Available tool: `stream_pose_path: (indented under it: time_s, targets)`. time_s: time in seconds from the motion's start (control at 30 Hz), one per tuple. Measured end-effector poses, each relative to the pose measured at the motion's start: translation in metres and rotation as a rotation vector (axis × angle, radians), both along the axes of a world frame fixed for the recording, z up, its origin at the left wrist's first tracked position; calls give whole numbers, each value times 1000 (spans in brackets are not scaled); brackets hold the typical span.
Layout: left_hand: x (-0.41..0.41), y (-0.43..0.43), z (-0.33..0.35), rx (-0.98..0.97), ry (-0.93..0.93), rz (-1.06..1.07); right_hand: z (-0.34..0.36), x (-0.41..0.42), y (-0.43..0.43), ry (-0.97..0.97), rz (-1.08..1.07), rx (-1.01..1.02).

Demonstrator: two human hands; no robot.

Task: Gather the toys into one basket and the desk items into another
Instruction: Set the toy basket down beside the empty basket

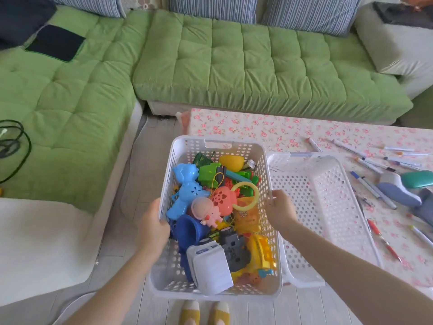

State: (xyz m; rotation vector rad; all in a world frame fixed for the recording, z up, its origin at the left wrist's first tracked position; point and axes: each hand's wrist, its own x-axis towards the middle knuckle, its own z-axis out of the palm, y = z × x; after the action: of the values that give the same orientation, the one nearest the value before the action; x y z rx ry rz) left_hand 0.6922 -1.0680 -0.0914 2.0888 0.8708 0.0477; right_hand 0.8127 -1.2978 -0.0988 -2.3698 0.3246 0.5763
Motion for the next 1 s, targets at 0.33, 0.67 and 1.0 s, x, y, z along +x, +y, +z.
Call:
stream_pose_path:
  time_s: [0.33, 0.67, 1.0]
  targets:
    - [15, -2, -48, 33, 15, -42, -32, 26, -6, 145, 247, -353]
    - [16, -4, -63, -15, 13, -56, -34, 28, -9, 107, 296, -413]
    - [21, -6, -69, -14, 30, -69, -34, 29, -11, 83, 293, -443]
